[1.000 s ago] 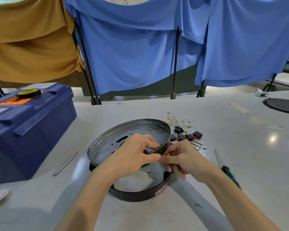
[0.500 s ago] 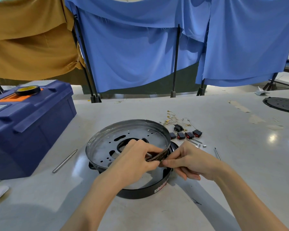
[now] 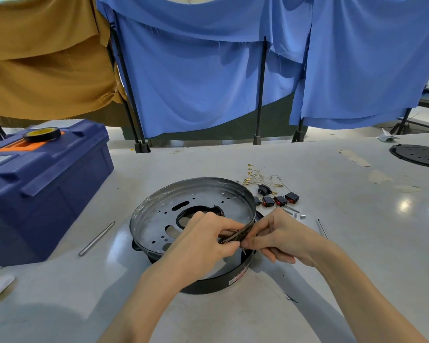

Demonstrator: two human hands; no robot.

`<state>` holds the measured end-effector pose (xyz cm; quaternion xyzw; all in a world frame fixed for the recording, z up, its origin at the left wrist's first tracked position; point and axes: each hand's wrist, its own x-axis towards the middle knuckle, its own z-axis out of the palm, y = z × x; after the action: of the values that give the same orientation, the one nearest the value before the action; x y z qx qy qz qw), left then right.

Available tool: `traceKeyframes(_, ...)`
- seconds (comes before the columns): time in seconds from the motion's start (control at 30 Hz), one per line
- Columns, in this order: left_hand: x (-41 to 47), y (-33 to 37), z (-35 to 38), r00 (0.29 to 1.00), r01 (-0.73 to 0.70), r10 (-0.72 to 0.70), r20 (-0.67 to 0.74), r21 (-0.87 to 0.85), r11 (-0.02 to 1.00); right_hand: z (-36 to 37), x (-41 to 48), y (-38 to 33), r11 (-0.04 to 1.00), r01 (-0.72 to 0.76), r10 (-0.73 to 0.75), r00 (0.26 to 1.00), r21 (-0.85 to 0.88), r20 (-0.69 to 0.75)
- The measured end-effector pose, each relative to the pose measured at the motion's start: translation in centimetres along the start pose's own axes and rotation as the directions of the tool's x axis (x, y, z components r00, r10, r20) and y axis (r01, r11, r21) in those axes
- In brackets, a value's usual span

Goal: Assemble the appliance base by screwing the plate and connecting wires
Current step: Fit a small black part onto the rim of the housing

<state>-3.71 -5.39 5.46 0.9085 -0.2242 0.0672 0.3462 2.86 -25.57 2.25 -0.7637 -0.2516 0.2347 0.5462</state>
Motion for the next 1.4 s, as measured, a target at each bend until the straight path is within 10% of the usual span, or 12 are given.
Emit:
traceKeyframes(0.67,-0.4,0.4,-0.1,0.998,-0.053,0.051,0.029,0.089,0.995,-0.1,0.4,1.4,0.978,0.19,-0.19,0.982,0.088,-0.017)
traceKeyframes(1.4,-1.1,0.9,1.0,0.997,-0.075,0.068,0.039,0.244,0.967,-1.5,0.0,1.4,1.0,0.018,-0.018,0.996,0.001,0.085)
